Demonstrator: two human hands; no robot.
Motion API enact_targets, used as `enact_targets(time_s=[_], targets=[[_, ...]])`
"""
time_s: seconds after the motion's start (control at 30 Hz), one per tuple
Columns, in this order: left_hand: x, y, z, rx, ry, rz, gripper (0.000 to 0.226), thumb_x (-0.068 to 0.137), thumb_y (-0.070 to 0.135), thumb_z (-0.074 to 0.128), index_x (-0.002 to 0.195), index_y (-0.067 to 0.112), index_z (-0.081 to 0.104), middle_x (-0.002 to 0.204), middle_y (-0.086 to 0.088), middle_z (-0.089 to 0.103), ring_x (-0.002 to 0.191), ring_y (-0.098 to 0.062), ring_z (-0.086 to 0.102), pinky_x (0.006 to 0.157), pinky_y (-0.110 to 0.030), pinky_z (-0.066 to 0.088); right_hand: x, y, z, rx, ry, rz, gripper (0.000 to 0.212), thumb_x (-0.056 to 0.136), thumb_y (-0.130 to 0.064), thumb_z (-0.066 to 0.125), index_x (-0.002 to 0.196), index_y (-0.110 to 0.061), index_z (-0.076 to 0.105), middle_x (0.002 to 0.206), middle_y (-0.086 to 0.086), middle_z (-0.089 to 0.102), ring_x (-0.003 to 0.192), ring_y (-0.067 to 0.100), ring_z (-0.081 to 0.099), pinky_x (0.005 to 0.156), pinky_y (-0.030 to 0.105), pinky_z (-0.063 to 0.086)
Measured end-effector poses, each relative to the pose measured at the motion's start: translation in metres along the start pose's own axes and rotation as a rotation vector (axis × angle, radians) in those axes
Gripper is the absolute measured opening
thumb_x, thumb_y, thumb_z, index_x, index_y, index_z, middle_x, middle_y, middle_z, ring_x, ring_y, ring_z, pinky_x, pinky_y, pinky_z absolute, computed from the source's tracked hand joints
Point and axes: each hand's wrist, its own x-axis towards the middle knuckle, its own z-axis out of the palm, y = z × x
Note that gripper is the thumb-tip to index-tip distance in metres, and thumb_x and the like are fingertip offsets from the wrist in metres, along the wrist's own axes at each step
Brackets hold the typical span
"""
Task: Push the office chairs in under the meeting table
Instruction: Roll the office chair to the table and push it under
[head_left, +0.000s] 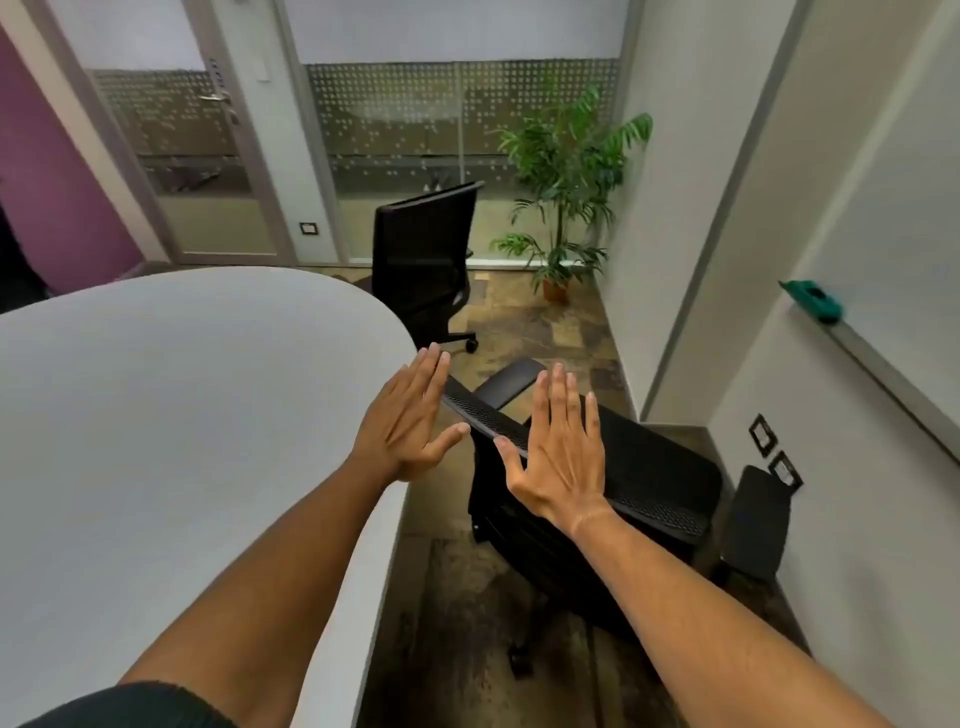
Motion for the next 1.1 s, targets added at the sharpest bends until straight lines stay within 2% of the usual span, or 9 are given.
enact_targets(time_s=[0.13, 0.4, 0.6, 0.63, 0.7, 0.77, 0.83, 0.93, 1.1], targets=[[0.019, 0.009, 0.016, 0.018, -0.063, 0.104, 0.089, 0.093, 0.07, 0.019, 0.157, 0.012, 0.002, 0.164, -0.01, -0.002, 0.152, -0.02, -0.002, 0.121, -0.035, 0.004, -0.018, 0.022, 0.007, -0.027, -0.015, 0.134, 0.09, 0.095, -0.06, 0.029, 0.155, -0.003, -0.008, 0.163, 0.019, -0.01, 0.151, 0.03, -0.01, 0.122, 0.052, 0.0], [0.058, 0.016, 0.049, -0.031, -0.15, 0.239, 0.085, 0.092, 0.067, 0.009, 0.156, 0.012, -0.003, 0.165, -0.01, -0.003, 0.151, -0.019, -0.006, 0.123, -0.036, 0.003, -0.033, 0.048, 0.013, -0.083, -0.15, 0.286, 0.086, 0.096, -0.063, 0.012, 0.154, -0.004, -0.01, 0.164, 0.018, -0.01, 0.152, 0.028, -0.01, 0.123, 0.049, -0.001], [0.076, 0.026, 0.068, -0.056, -0.265, 0.311, 0.089, 0.088, 0.066, 0.002, 0.156, 0.008, 0.001, 0.164, -0.011, -0.003, 0.152, -0.019, -0.004, 0.123, -0.033, 0.002, -0.031, 0.05, 0.018, -0.046, -0.252, 0.316, 0.085, 0.096, -0.063, 0.007, 0.155, -0.003, 0.015, 0.162, 0.02, 0.017, 0.151, 0.029, 0.015, 0.122, 0.047, 0.015], [0.076, 0.027, 0.07, -0.06, -0.28, 0.309, 0.087, 0.09, 0.065, 0.003, 0.156, 0.008, 0.004, 0.164, -0.011, 0.0, 0.152, -0.019, -0.002, 0.123, -0.033, 0.003, -0.031, 0.05, 0.019, -0.051, -0.255, 0.323, 0.085, 0.096, -0.063, 0.007, 0.153, -0.003, 0.023, 0.157, 0.021, 0.031, 0.146, 0.031, 0.028, 0.119, 0.046, 0.024], [0.076, 0.026, 0.074, -0.047, -0.307, 0.292, 0.084, 0.092, 0.062, 0.007, 0.156, 0.008, 0.014, 0.164, -0.011, 0.007, 0.152, -0.018, 0.006, 0.122, -0.033, 0.007, -0.03, 0.049, 0.021, -0.087, -0.227, 0.324, 0.084, 0.096, -0.064, 0.007, 0.146, -0.005, 0.041, 0.133, 0.018, 0.059, 0.121, 0.031, 0.057, 0.099, 0.045, 0.044], [0.075, 0.024, 0.075, -0.018, -0.333, 0.28, 0.083, 0.091, 0.061, 0.008, 0.153, 0.009, 0.028, 0.162, -0.012, 0.022, 0.149, -0.021, 0.021, 0.12, -0.035, 0.015, -0.028, 0.048, 0.021, -0.124, -0.19, 0.315, 0.083, 0.096, -0.064, 0.007, 0.129, -0.008, 0.058, 0.108, 0.012, 0.07, 0.095, 0.029, 0.067, 0.077, 0.042, 0.05], [0.073, 0.023, 0.074, 0.001, -0.319, 0.27, 0.086, 0.09, 0.063, 0.005, 0.145, 0.009, 0.044, 0.152, -0.013, 0.041, 0.139, -0.026, 0.04, 0.114, -0.039, 0.028, -0.027, 0.047, 0.02, -0.135, -0.185, 0.296, 0.08, 0.095, -0.064, 0.006, 0.105, -0.012, 0.066, 0.086, 0.008, 0.069, 0.076, 0.027, 0.066, 0.062, 0.039, 0.045], [0.067, 0.023, 0.072, 0.023, -0.277, 0.265, 0.09, 0.085, 0.067, 0.0, 0.121, 0.012, 0.06, 0.129, -0.012, 0.061, 0.113, -0.03, 0.059, 0.093, -0.046, 0.046, -0.029, 0.045, 0.018, -0.13, -0.191, 0.283, 0.076, 0.095, -0.065, 0.007, 0.085, -0.015, 0.063, 0.071, 0.004, 0.064, 0.065, 0.024, 0.062, 0.058, 0.037, 0.044], [0.053, 0.022, 0.071, 0.063, -0.242, 0.259, 0.079, 0.088, 0.065, 0.003, 0.102, 0.017, 0.064, 0.1, -0.005, 0.067, 0.089, -0.025, 0.062, 0.073, -0.042, 0.05, -0.036, 0.042, 0.021, -0.107, -0.192, 0.27, 0.072, 0.095, -0.066, 0.007, 0.078, -0.018, 0.059, 0.065, 0.001, 0.059, 0.06, 0.02, 0.059, 0.061, 0.038, 0.052]])
